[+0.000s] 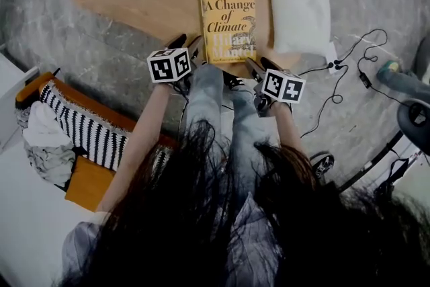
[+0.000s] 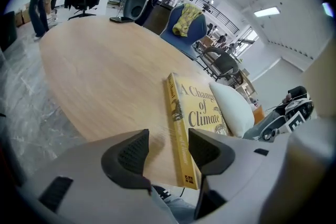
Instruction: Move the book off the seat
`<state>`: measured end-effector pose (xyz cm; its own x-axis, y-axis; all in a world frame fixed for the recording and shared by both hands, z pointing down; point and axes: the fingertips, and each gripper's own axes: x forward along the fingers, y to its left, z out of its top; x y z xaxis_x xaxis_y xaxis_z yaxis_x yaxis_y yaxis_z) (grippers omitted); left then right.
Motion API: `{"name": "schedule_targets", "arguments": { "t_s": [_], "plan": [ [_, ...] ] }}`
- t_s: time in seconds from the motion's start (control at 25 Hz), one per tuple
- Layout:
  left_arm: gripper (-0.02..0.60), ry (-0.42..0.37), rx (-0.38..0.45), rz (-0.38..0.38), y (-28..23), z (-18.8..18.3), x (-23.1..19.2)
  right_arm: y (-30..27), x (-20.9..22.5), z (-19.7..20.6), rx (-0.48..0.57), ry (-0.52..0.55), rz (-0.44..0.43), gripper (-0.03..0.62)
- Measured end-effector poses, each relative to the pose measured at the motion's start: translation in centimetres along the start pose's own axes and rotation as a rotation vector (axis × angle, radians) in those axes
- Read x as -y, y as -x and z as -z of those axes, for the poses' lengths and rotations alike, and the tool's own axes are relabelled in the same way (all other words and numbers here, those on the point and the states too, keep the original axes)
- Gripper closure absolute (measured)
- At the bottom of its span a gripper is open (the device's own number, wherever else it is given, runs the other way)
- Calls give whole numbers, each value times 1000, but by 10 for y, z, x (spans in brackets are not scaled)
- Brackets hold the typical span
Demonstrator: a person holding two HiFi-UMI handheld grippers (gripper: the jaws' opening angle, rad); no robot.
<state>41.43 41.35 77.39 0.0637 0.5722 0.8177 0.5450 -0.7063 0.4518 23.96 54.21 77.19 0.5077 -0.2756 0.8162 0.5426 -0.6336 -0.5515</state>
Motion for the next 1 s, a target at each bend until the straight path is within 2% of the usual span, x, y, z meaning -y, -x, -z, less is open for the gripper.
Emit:
{"name": "schedule_targets", "arguments": {
  "t_s": [0.16,0.4,0.72,1.0],
  "plan": [
    [333,39,15,9,7,3,1,4,-10,-10,11,20,-23,349],
    [333,52,47,32,14,-4,16,14,-32,-30,74,62,-62,349],
    [333,10,129,75,52,-40,51,53,-75,-49,96,276,-80,349],
    [342,-3,226,115,115,-66,83,111,-129,-82,196,269,-192,350]
  ]
}}
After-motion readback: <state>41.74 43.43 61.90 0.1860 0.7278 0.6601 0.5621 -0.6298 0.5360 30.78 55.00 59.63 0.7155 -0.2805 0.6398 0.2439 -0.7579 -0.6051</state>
